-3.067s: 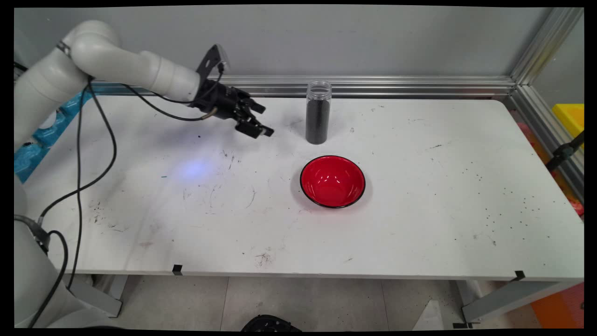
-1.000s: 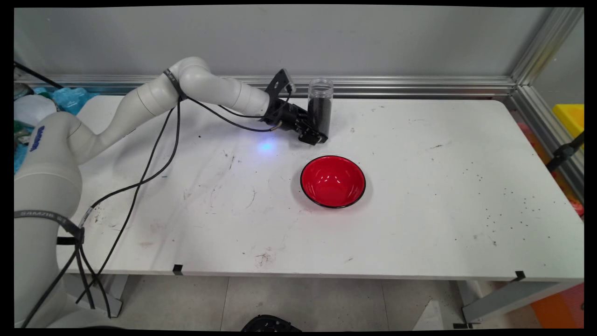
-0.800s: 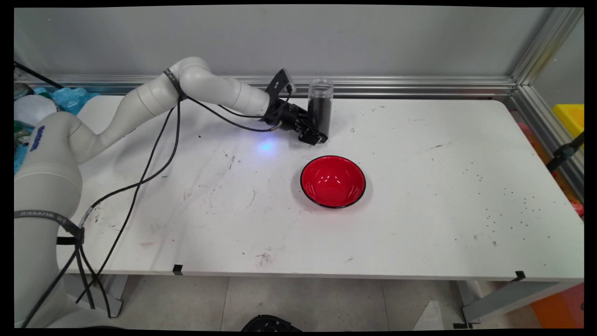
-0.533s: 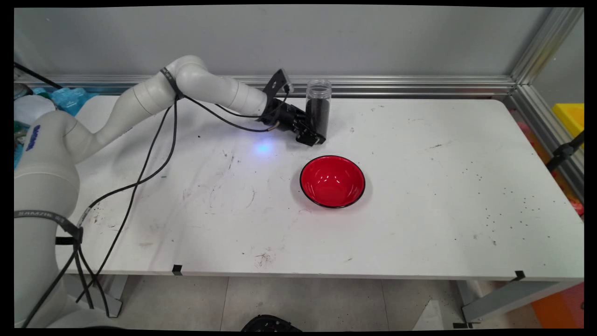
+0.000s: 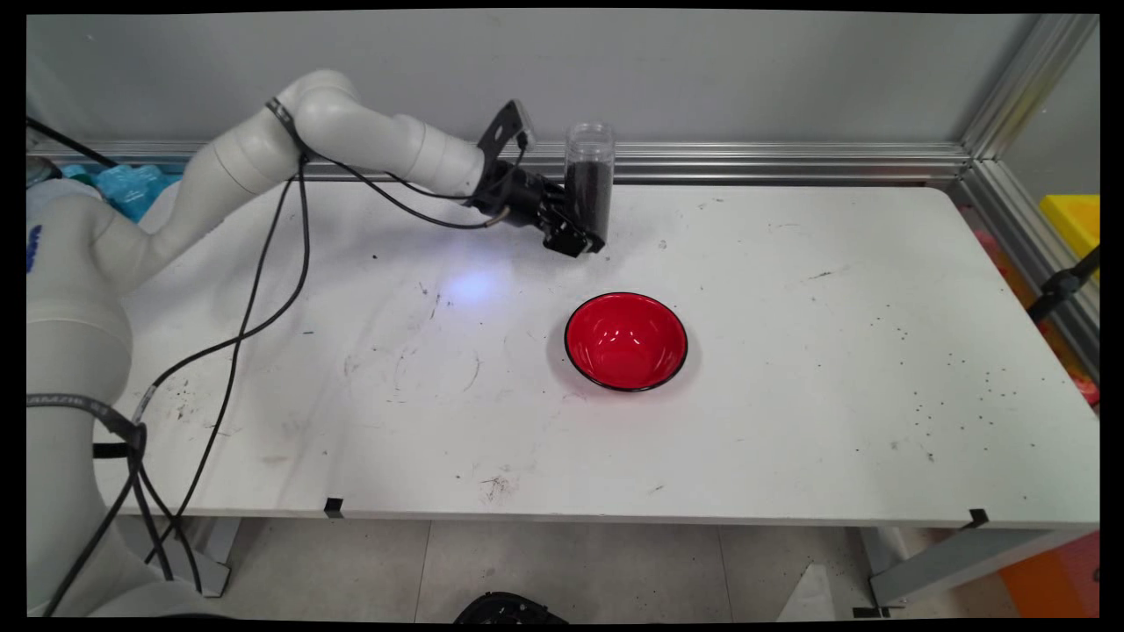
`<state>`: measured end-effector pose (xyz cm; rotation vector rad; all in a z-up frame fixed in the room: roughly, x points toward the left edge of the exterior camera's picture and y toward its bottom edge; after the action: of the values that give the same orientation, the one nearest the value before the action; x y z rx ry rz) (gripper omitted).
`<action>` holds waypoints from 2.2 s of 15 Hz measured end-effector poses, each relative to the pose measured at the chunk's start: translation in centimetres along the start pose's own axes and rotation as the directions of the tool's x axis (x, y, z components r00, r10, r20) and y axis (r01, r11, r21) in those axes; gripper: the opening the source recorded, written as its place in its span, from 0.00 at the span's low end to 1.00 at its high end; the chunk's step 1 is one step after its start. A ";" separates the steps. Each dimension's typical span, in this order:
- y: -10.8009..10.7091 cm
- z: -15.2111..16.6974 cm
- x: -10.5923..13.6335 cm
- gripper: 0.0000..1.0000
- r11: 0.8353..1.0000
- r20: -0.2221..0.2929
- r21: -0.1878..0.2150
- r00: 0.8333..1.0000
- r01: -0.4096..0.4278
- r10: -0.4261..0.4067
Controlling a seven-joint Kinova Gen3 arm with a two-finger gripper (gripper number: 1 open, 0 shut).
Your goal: Pour the black seasoning powder in the red bowl
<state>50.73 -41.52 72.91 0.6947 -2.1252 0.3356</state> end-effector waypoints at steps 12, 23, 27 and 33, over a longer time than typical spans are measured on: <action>2.6 -5.1 4.6 0.00 0.985 -0.010 0.058 0.986 -0.164 0.165; 5.2 -5.5 5.3 0.00 0.807 0.016 0.112 0.813 -0.579 0.581; 5.7 -4.5 5.2 0.00 0.703 0.040 0.133 0.713 -0.698 0.700; 6.5 -2.8 5.1 0.00 0.550 0.085 0.154 0.566 -0.821 0.820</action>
<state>46.26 -36.74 78.69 -0.3035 -2.3167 1.0465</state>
